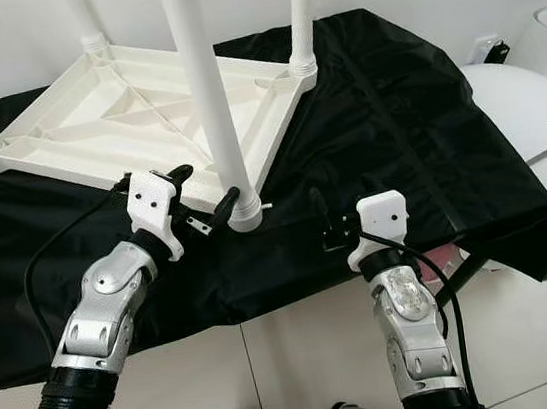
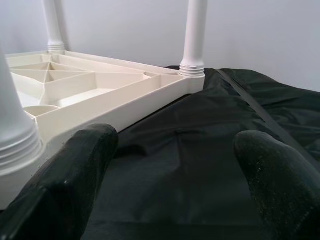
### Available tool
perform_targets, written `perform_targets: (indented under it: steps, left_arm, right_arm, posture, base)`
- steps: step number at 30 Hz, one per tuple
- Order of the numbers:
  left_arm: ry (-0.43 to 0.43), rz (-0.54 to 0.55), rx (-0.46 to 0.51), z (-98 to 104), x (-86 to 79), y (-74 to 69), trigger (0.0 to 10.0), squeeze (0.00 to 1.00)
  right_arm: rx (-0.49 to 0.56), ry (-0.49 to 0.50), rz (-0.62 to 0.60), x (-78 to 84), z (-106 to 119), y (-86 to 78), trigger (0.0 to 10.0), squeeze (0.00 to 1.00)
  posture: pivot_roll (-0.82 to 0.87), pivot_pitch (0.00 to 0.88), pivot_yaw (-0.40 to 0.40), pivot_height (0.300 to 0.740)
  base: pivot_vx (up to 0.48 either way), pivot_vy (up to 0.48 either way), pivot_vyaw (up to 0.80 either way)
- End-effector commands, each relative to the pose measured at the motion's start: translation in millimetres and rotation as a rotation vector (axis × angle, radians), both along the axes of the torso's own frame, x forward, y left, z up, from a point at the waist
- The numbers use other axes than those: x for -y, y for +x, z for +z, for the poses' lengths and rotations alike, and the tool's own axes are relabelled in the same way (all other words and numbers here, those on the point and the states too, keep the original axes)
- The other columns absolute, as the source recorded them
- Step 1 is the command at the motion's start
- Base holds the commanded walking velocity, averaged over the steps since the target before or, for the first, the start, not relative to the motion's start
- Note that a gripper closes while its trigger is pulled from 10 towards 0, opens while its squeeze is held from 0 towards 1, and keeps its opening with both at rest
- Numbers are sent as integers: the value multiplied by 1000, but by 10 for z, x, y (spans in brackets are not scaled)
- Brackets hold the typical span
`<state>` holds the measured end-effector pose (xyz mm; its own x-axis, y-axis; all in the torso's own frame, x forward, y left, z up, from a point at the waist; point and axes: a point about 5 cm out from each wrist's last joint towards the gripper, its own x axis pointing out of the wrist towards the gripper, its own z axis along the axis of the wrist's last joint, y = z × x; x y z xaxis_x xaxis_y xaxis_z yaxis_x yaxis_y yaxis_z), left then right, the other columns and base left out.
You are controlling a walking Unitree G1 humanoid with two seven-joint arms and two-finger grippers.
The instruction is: Building children table
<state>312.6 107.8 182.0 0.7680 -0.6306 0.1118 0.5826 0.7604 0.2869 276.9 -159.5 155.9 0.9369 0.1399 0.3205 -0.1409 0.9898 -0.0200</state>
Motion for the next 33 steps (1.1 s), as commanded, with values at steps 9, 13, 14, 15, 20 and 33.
perform_targets:
  steps: [9, 13, 14, 15, 20, 33]
  left_arm:
    - [73, -190, -88, -209, -52, -208, 10000, 0]
    - [67, -159, -79, -198, -39, -159, 10000, 0]
    - [34, -135, -83, -166, -13, -98, 10000, 0]
    - [26, -129, -85, -159, -6, -84, 10000, 0]
    - [30, -58, -73, -124, 25, 19, 10000, 0]
    - [-31, 58, -56, 23, 117, 206, 10000, 0]
  right_arm:
    - [-20, -18, -3, 25, -1, 5, 10000, 0]
    - [-23, -17, -2, 21, 5, 1, 10000, 0]
    - [-24, -17, -1, 14, 9, -6, 10000, 0]
    - [-24, -17, -1, 12, 11, -7, 10000, 0]
    - [-25, -19, -10, 35, 11, -23, 10000, 0]
    - [-26, -8, -10, -5, 16, -7, 10000, 0]
  posture:
    - [-137, 147, 69, 740]
    - [-141, 148, 68, 740]
    - [-147, 150, 69, 740]
    - [-147, 150, 69, 740]
    - [-153, 150, 69, 740]
    - [-142, 153, 77, 740]
  base:
    - [0, 0, 0]
    - [0, 0, 0]
    - [0, 0, 0]
    - [0, 0, 0]
    - [0, 0, 0]
    - [0, 0, 0]
